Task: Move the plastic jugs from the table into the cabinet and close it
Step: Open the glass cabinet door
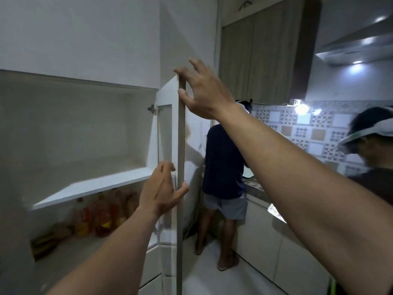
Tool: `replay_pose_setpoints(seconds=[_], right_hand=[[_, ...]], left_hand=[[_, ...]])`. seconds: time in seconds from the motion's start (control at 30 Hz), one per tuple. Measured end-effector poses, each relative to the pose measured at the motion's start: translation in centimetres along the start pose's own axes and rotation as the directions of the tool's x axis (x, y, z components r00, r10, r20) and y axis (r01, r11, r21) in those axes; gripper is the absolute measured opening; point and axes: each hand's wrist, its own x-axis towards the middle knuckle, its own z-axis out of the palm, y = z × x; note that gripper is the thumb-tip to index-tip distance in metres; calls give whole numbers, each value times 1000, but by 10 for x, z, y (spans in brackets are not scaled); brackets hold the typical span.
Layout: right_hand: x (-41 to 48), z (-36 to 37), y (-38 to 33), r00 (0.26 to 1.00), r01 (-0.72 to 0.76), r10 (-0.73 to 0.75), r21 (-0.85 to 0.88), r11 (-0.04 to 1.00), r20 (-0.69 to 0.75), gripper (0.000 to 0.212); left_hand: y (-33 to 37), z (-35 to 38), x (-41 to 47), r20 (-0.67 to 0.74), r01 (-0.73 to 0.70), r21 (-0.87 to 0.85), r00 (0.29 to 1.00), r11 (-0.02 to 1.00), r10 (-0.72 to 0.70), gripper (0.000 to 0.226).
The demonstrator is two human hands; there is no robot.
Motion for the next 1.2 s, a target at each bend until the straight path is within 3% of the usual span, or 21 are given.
replay_pose_setpoints(seconds=[0.13,0.33,0.63,1.03,1.2], right_hand=[[-22,-14,59,999,-23,29,-176,984,26,63],[-41,-16,135,976,-158,188,-237,959,109,71],[-66,8,210,960,-217,250,-235,948,125,72],[-80,38,273,926,-274,318,-216,937,204,69],[-83,48,287,902,-323,354,-159,933,247,71]], left_hand=[[45,50,26,56,61,-155,997,986,-53,94],[92,123,72,115,51,-146,993,988,-35,112],[133,192,112,73,107,-45,992,993,-104,113],[162,237,152,65,-55,59,997,997,51,104],[181,252,164,101,15,54,995,998,-21,103]])
